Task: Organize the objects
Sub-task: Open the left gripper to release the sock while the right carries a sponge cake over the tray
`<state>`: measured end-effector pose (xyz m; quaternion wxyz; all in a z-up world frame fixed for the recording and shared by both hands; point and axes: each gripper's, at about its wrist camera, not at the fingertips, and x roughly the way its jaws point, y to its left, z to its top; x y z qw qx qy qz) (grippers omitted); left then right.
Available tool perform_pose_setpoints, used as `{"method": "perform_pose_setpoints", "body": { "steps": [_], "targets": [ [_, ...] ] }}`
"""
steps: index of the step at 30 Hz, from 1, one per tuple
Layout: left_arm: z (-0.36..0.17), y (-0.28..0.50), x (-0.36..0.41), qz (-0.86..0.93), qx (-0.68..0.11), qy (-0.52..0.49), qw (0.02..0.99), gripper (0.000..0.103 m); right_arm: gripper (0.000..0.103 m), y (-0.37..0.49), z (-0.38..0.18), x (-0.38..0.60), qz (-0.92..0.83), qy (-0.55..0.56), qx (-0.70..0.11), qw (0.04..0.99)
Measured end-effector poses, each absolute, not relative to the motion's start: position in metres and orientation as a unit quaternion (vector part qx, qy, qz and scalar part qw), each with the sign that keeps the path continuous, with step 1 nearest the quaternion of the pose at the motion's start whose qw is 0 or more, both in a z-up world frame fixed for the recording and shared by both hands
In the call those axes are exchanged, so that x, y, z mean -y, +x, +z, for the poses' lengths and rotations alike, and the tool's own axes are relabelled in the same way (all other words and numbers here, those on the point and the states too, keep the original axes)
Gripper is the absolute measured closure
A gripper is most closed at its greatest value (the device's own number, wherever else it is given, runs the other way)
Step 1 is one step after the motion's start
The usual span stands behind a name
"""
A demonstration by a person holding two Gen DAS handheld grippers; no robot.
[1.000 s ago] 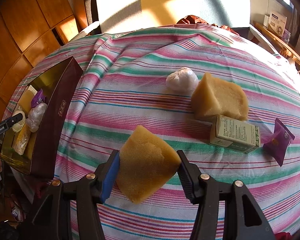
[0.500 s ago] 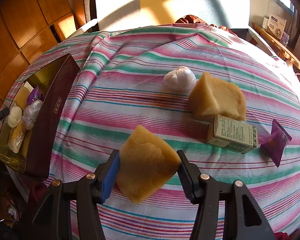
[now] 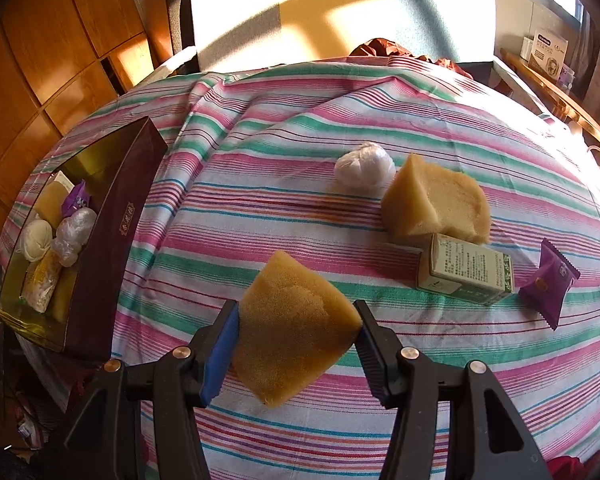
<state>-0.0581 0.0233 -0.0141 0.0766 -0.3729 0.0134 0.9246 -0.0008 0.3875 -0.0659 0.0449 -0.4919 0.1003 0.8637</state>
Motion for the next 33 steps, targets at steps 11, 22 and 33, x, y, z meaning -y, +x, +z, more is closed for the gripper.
{"method": "perform_pose_setpoints", "body": {
  "steps": [11, 22, 33],
  "targets": [
    [-0.014, -0.049, -0.010, 0.926, 0.001, -0.369, 0.077, 0.000, 0.046, -0.022, -0.019, -0.286, 0.896, -0.433, -0.081, -0.057],
    [-0.017, -0.045, 0.025, 0.927, 0.030, -0.369, 0.056, 0.000, 0.046, -0.065, -0.054, -0.177, 0.874, -0.468, -0.014, -0.126],
    [-0.027, -0.044, 0.042, 0.924, 0.038, -0.380, 0.034, 0.000, 0.040, -0.064, -0.075, -0.138, 0.873, -0.474, 0.041, -0.108]
  ]
}}
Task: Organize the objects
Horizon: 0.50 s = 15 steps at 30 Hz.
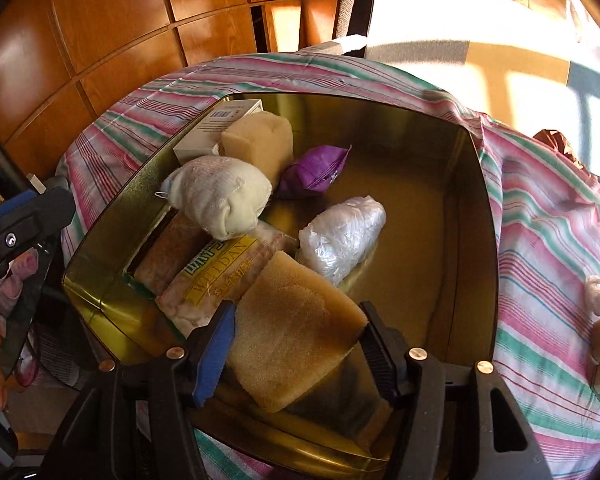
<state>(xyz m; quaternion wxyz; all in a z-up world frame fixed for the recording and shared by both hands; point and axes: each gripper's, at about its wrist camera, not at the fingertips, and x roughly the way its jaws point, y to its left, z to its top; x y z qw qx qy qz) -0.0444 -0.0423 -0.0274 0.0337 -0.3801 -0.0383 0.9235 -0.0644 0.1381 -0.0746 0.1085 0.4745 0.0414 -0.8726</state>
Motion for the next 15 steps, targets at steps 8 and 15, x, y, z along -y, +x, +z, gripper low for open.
{"method": "perform_pose_setpoints", "body": {
  "steps": [8, 15],
  "targets": [
    [-0.022, -0.044, 0.044, 0.926, 0.039, -0.374, 0.025, 0.000, 0.040, -0.043, -0.047, -0.136, -0.898, 0.428, -0.066, 0.076],
    [-0.019, -0.041, 0.037, 0.927, 0.032, -0.372, 0.029, 0.000, 0.039, -0.036, -0.027, -0.138, -0.912, 0.400, -0.082, 0.051]
  ]
}}
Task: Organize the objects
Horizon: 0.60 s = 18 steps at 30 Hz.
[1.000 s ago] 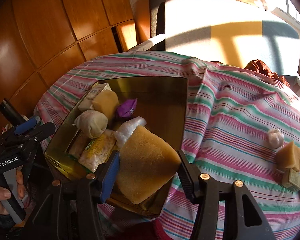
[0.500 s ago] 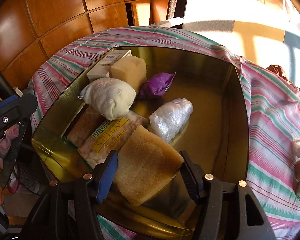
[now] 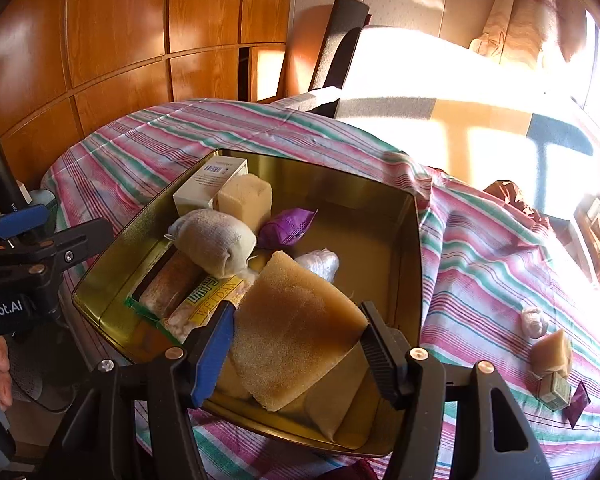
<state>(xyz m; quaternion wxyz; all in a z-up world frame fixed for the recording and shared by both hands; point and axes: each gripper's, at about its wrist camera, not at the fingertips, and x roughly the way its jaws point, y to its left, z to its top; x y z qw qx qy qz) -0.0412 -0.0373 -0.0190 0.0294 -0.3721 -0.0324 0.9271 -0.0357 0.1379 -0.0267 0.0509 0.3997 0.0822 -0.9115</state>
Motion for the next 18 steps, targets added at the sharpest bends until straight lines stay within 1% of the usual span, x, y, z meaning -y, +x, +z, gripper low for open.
{"method": "perform_pose_setpoints", "body": {
  "steps": [9, 18],
  "targets": [
    [-0.016, -0.038, 0.024, 0.928, 0.016, -0.371, 0.040, 0.000, 0.039, -0.030, -0.021, -0.153, -0.916, 0.393, -0.075, 0.033],
    [-0.011, -0.037, -0.003, 0.928, -0.012, -0.366, 0.062, 0.000, 0.039, -0.023, -0.026, -0.198, -0.915, 0.400, -0.054, -0.013]
  ]
}}
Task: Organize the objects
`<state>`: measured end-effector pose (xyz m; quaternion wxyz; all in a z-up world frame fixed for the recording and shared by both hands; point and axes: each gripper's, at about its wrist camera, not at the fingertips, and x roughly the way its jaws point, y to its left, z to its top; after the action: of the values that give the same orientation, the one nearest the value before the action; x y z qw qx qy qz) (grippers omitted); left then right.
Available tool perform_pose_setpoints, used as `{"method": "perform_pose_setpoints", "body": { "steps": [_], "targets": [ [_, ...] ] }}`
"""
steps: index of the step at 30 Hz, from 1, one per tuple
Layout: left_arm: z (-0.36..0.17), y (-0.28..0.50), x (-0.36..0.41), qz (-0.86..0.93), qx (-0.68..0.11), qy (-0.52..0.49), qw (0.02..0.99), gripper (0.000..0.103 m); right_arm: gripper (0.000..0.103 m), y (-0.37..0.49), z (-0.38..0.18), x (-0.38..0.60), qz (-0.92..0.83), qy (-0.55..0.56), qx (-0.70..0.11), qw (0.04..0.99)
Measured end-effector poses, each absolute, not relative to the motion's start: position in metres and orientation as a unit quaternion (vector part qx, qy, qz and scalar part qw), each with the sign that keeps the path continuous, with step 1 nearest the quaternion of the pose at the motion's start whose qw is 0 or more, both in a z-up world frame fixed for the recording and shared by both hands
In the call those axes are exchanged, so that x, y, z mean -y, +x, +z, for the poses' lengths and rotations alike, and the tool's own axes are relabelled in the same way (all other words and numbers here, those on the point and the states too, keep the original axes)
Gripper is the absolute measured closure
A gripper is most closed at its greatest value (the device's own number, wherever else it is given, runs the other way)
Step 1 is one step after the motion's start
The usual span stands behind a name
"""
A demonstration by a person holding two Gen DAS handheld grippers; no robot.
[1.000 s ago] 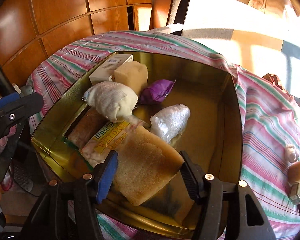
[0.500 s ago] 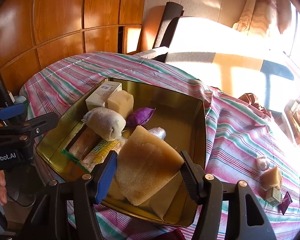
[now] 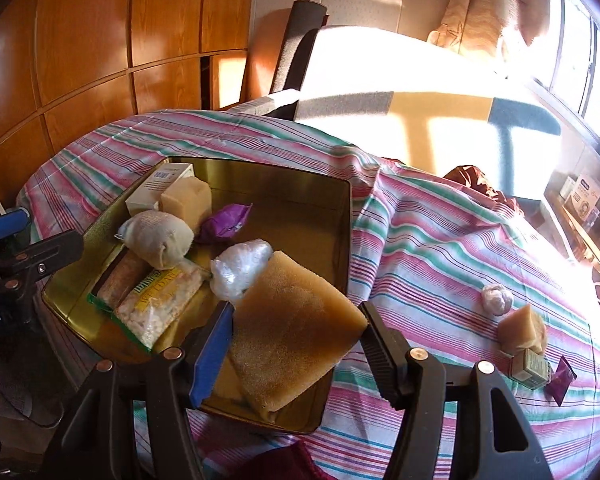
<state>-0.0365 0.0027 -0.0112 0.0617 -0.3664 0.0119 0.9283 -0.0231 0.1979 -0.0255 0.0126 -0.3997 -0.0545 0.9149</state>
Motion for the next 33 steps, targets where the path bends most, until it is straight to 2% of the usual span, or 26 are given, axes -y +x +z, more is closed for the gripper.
{"method": "perform_pose_setpoints", "body": {
  "steps": [28, 33],
  "targets": [
    [0.003, -0.025, -0.103, 0.922, -0.095, -0.344, 0.151, 0.000, 0.039, 0.021, -0.012, -0.419, 0.887, -0.403, -0.029, 0.223],
    [0.003, -0.026, -0.125, 0.919, -0.110, -0.340, 0.169, 0.000, 0.039, 0.029, -0.016, -0.466, 0.878, -0.393, -0.064, 0.266]
  ]
}}
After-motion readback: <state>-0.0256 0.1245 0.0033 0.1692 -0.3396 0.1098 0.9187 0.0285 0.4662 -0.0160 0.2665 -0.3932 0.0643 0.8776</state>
